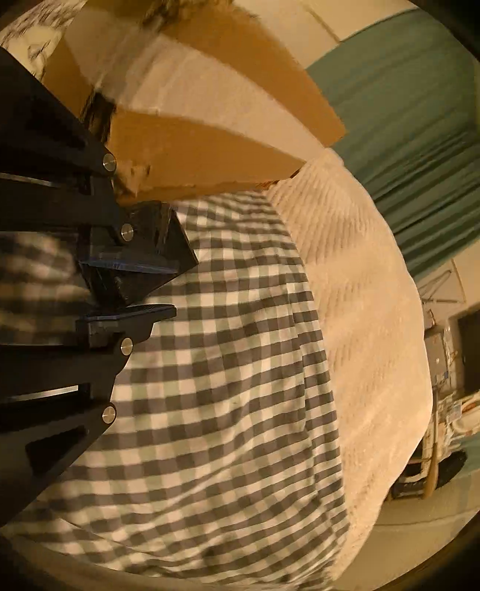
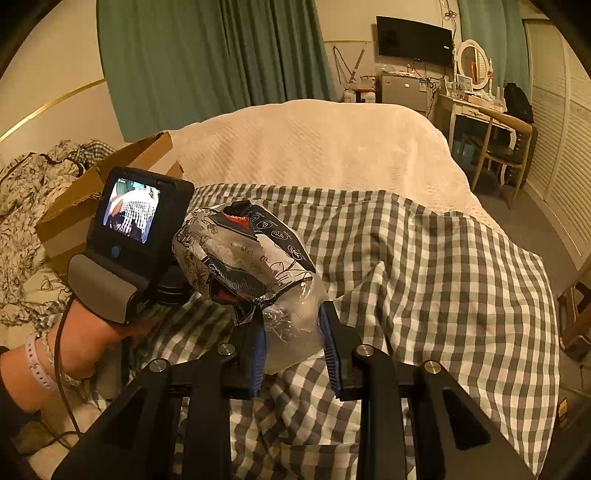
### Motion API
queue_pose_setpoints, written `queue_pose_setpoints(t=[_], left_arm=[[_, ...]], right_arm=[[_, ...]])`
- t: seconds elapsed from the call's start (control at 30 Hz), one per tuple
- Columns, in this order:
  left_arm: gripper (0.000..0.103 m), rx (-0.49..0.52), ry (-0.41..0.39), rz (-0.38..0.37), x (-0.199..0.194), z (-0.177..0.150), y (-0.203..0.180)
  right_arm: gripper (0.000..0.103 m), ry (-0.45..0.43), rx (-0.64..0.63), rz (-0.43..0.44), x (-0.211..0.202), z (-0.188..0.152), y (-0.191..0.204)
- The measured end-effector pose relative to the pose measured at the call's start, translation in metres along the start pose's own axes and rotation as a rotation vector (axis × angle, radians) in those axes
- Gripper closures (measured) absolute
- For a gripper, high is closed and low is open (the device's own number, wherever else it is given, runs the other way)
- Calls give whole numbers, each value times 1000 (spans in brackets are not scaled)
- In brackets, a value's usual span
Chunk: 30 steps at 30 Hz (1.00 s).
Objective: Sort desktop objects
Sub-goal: 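Grasp the black holder with the left tool while the right tool holds the foil bag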
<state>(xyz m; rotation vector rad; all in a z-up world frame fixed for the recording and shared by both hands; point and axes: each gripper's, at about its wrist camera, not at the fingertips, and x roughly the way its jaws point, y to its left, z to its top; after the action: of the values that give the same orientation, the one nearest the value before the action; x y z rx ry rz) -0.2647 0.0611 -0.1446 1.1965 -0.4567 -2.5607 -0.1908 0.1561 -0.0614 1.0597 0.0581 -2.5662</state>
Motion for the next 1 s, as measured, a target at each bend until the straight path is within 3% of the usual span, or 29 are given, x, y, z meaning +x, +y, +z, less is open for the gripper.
queue_pose_setpoints(t=[0.03, 0.07, 0.1, 0.13, 0.23, 0.3, 0.37, 0.53, 0.6, 0.67, 0.73, 0.77, 0.8, 0.83, 0.87, 0.97, 1.0], left_arm=[[73, 14, -19, 24, -5, -2, 0], [44, 20, -43, 61, -10, -3, 0], [29, 10, -53, 78, -15, -3, 0], [24, -8, -57, 73, -15, -2, 1], [24, -48, 30, 132, 0, 7, 4], [24, -118, 60, 104, -1, 8, 16], [24, -155, 59, 39, -6, 5, 30], [24, -78, 13, 43, -10, -6, 25], [21, -139, 52, 45, 1, 1, 21], [0, -185, 97, 69, 12, 9, 12], [0, -240, 157, 102, 27, 15, 6], [0, -317, 206, 62, 35, 15, 11], [0, -464, 278, -8, 45, 8, 25], [1, -633, 337, -96, 55, -3, 41], [8, -730, 341, -126, 57, -9, 53], [27, -559, 266, -119, 45, 5, 43], [29, -555, 257, -127, 43, 5, 44]], right_arm=[[77, -3, -5, -2, -2, 2, 1], [77, -10, -3, -1, -4, 2, 2], [77, -15, 1, 1, -6, 3, 1], [77, -23, 11, 8, -8, 4, 1], [76, -26, 20, 11, -9, 6, 0], [76, -25, 10, 3, -9, 6, 1], [76, -26, 6, 5, -10, 6, -1], [76, -44, 39, 35, -9, 3, -11], [76, -47, 50, 49, -8, 1, -13], [76, -40, 33, 48, -7, -1, -12], [76, -37, 13, 38, -7, -1, -8], [76, -40, 8, 30, -7, 0, -7], [76, -46, 5, 30, -8, 1, -7], [76, -52, 8, 35, -8, 2, -8], [76, -58, 13, 35, -9, 3, -9], [76, -62, 10, 32, -7, 3, -12], [76, -59, 7, 28, -5, 2, -13]])
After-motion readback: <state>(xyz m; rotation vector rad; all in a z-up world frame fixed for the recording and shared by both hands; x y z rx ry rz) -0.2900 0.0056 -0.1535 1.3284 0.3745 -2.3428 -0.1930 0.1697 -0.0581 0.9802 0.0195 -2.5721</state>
